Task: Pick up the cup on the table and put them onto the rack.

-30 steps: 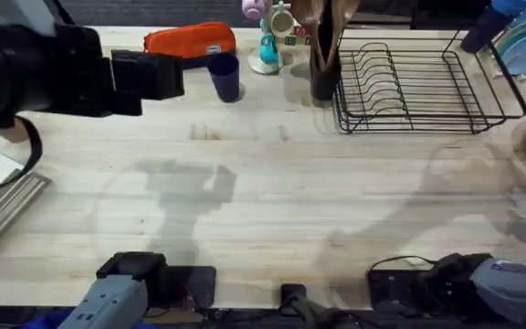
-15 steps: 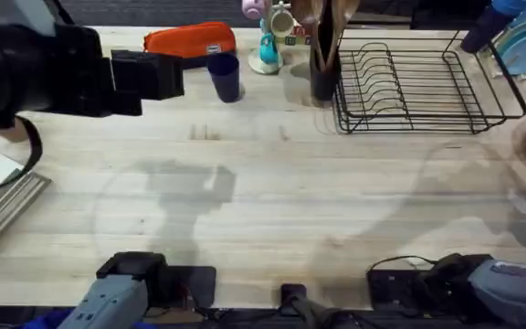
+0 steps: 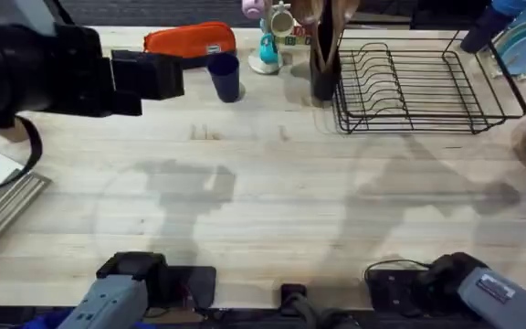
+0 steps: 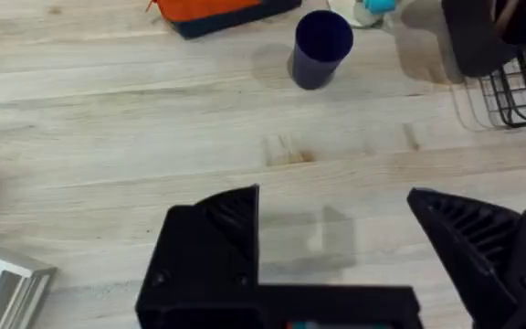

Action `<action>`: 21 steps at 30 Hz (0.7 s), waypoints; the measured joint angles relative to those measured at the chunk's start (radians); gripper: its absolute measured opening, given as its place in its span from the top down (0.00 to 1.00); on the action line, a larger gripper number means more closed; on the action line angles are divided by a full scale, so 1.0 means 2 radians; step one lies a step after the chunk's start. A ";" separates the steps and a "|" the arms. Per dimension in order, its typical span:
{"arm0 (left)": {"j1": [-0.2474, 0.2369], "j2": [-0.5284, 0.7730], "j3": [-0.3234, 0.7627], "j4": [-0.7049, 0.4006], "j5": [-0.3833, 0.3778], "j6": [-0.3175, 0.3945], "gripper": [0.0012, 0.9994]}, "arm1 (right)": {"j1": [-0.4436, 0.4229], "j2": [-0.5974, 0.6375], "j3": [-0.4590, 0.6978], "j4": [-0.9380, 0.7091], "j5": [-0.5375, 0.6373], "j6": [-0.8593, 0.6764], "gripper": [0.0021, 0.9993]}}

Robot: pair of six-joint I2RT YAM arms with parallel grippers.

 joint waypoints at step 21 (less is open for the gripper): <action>0.000 0.000 0.000 -0.001 0.000 0.000 0.01 | 0.317 -0.039 0.000 0.063 -0.047 -0.006 0.97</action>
